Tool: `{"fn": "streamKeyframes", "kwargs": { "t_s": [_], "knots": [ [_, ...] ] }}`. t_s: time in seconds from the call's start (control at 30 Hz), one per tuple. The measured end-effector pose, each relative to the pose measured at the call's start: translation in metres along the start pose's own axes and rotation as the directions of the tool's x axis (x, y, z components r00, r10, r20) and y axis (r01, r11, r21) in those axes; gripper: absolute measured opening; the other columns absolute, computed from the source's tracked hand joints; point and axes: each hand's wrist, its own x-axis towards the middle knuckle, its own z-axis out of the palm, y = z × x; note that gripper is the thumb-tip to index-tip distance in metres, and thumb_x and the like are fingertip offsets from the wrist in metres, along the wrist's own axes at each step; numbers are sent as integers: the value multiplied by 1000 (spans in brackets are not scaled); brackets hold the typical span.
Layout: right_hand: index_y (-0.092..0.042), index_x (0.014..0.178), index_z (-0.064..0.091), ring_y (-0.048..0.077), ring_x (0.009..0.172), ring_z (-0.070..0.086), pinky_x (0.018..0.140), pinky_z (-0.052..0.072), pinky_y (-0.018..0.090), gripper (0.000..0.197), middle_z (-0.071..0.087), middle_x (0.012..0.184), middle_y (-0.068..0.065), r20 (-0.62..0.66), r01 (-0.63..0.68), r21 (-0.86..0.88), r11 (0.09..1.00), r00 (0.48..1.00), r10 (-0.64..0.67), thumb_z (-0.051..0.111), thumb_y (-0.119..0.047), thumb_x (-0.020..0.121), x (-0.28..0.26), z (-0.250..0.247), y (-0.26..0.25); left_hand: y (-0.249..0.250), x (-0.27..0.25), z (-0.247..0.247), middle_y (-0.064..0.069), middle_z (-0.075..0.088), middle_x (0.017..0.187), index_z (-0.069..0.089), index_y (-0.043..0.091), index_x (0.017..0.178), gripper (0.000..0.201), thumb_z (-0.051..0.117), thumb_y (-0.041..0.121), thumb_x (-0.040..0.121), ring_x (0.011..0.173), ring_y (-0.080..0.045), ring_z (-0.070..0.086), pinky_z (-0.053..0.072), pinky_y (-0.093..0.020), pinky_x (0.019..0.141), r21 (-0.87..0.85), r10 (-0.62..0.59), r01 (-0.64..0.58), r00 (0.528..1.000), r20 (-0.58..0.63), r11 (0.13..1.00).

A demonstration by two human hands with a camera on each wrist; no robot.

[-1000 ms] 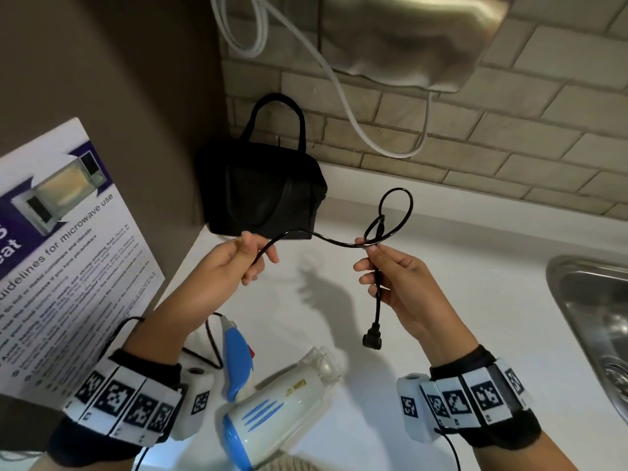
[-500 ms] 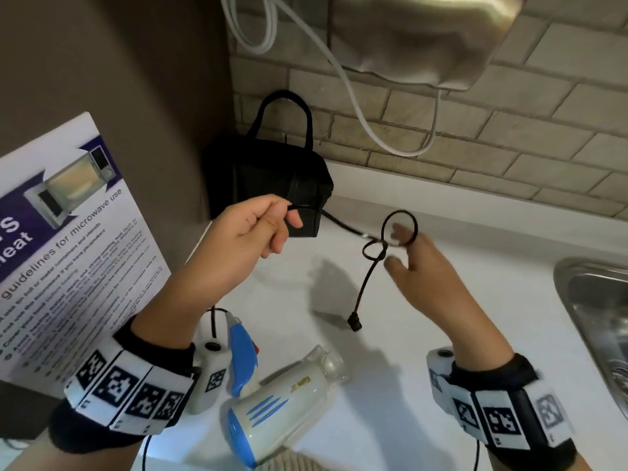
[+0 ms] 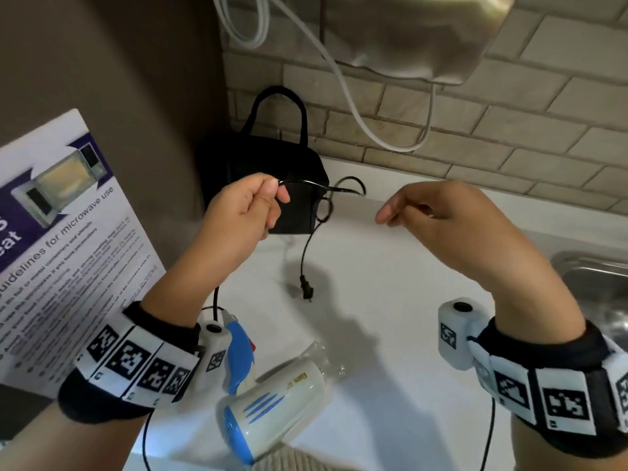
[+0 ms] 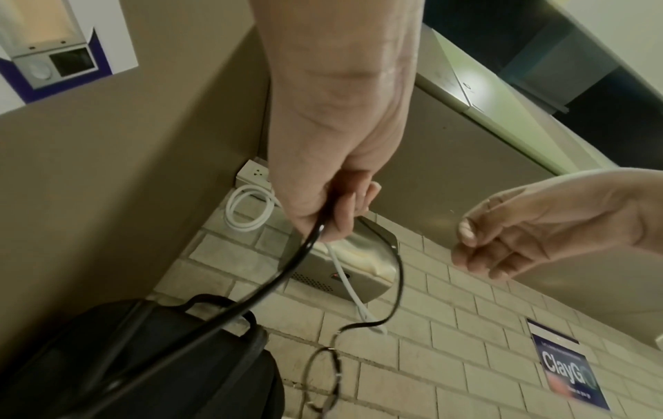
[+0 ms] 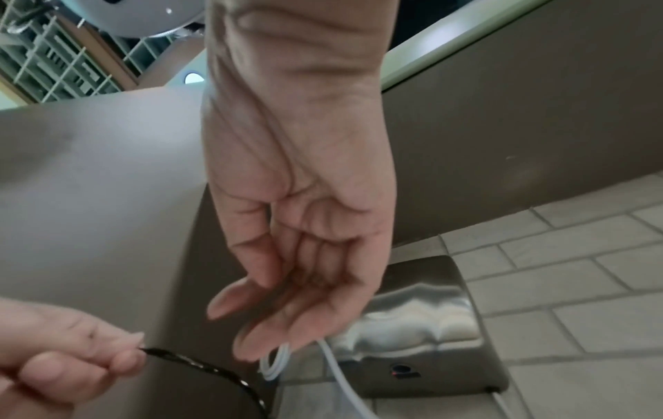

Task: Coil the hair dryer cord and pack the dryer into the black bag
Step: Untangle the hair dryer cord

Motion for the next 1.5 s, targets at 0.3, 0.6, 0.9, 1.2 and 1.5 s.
{"fn": "streamKeyframes", "kwargs": {
  "t_s": [0.3, 0.6, 0.9, 1.2, 1.5],
  "knots": [
    [-19, 123, 60, 20, 124, 42, 101, 31, 41, 32, 63, 115, -4, -47, 427, -55, 902, 902, -430, 41, -24, 97, 33, 52, -34, 25, -8, 9, 6, 46, 58, 57, 3, 85, 29, 38, 18, 102, 52, -5, 40, 36, -18, 52, -41, 109, -105, 986, 125, 994],
    [-38, 58, 40, 5, 109, 49, 106, 25, 53, 41, 65, 83, -10, -62, 356, 121, 927, 934, -351, 35, -8, 86, 67, 80, 6, 35, -12, -25, 12, 47, 62, 52, 16, 77, 28, 33, 16, 97, 51, -2, 37, 27, -23, 54, -328, 171, -169, 985, -24, 929],
    [-50, 80, 63, -1, 93, 54, 93, 40, 28, 51, 65, 93, -8, 67, 126, 373, 919, 984, -162, 35, -11, 99, 74, 123, 63, 22, -6, -58, 19, 51, 59, 65, 33, 63, 68, 20, -3, 99, 55, 2, 41, 35, -19, 66, -373, 149, -192, 979, -141, 908],
    [-10, 78, 61, 3, 100, 55, 92, 37, 19, 33, 63, 101, -9, 243, -61, 542, 838, 966, -88, 39, -16, 102, 65, 100, 67, -11, -7, -33, -9, 41, 146, 33, 15, 144, 46, 36, 28, 100, 133, -33, 33, 27, -49, 105, 846, 40, 107, 988, -150, 522],
    [-26, 93, 67, 7, 103, 56, 92, 41, 23, 23, 57, 104, -5, 188, -11, 522, 853, 977, -102, 48, -40, 96, 43, 87, 44, -7, -10, 47, -5, 58, 111, 56, 21, 127, 33, 54, 28, 95, 104, -21, 55, 38, -25, 81, 612, 98, -236, 963, 251, 755]
  ]
}}
